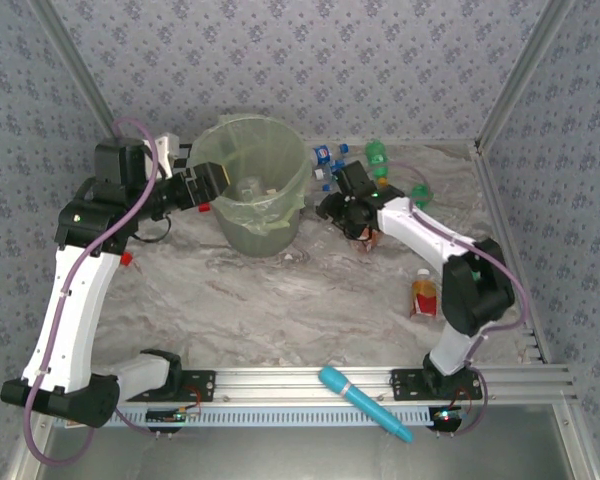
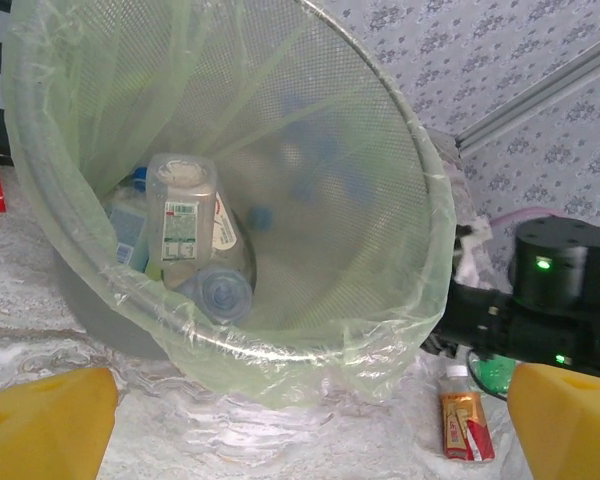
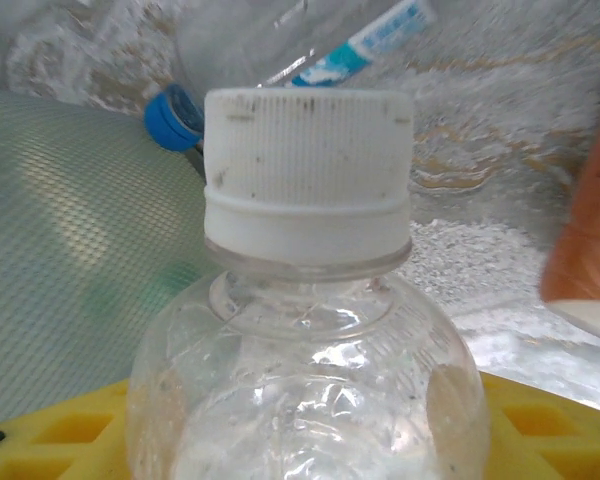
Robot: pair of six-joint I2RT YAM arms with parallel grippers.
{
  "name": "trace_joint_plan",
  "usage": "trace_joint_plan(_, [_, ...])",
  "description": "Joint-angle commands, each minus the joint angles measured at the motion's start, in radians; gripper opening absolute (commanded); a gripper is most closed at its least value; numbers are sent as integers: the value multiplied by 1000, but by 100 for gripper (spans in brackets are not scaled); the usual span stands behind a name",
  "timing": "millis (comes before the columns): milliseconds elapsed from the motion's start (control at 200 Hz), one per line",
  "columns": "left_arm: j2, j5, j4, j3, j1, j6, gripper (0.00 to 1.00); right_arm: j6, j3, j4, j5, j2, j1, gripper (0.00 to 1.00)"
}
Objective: Put the plastic bottles in the bin
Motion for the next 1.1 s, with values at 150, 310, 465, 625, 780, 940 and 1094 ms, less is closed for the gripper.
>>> trace_joint_plan(150, [18, 18, 77, 32, -33, 5, 100, 2, 0, -91, 94, -247, -60, 59])
trace_joint_plan(310, [51, -2, 58, 74, -54, 40, 100, -51, 86, -111, 147, -334, -78, 58])
trace_joint_plan(465, [57, -14, 52, 94, -60, 59, 100, -93, 200, -116, 163, -353, -71, 58])
trace_joint_plan(625, [42, -33, 39, 92, -60, 67, 100, -131, 337, -115, 164, -310, -31, 58])
trace_joint_plan(780, [14, -70, 30, 80, -60, 77, 100, -141, 468, -104, 141, -220, 19, 58])
trace_joint_plan(940, [-18, -118, 17, 76, -60, 86, 100, -152, 622, -103, 103, -92, 75, 59])
trace_joint_plan(1094, [-49, -145, 2, 62, -60, 91, 100, -161, 813, -130, 58, 65, 127, 59])
